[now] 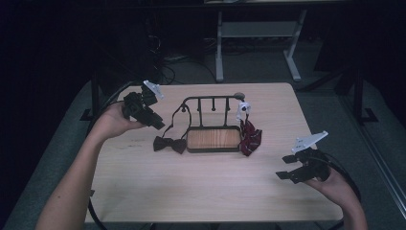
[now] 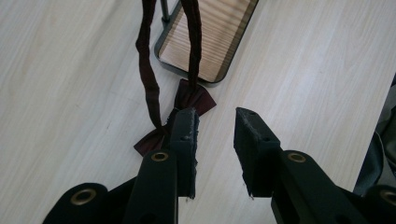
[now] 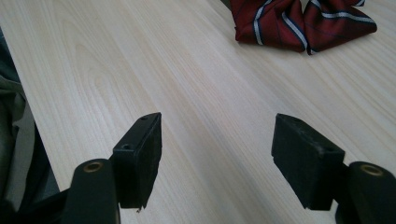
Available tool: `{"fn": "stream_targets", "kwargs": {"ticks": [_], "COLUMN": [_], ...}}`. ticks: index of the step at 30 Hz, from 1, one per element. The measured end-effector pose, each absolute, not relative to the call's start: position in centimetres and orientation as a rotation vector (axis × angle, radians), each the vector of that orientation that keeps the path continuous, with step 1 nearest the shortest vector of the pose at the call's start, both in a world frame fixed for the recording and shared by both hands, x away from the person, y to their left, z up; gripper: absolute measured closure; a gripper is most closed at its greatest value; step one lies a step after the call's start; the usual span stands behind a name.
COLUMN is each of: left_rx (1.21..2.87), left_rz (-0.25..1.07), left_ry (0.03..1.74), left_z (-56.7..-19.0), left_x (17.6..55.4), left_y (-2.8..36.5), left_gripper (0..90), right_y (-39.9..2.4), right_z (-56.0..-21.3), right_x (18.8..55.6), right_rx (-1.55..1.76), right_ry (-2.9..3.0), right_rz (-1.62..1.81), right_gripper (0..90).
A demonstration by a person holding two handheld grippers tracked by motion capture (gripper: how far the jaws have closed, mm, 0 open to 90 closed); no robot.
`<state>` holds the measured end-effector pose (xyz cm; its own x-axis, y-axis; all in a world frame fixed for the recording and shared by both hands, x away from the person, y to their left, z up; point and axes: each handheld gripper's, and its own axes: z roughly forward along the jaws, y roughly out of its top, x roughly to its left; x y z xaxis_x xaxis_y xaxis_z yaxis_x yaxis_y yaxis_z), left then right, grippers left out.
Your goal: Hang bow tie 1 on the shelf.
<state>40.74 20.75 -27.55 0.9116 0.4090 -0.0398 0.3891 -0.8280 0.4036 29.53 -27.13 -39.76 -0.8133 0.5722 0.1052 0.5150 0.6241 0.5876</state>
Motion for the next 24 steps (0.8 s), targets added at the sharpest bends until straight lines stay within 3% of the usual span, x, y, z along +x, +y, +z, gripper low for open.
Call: {"fn": "stream_targets", "kwargs": {"ticks": [24], "left_rx": [2.635], "left_rz": [0.062], "left_ry": [0.57], "left_z": [-29.7], "left_x": [38.1], "left_y": [22.1], "left_gripper": [62.1], "right_y": [-27.4], "right_z": [-39.7], "right_x": [29.5], "right_rx": [0.941], "right_ry": [2.739], "right_rz": [0.95], "right_gripper": [32.9]}}
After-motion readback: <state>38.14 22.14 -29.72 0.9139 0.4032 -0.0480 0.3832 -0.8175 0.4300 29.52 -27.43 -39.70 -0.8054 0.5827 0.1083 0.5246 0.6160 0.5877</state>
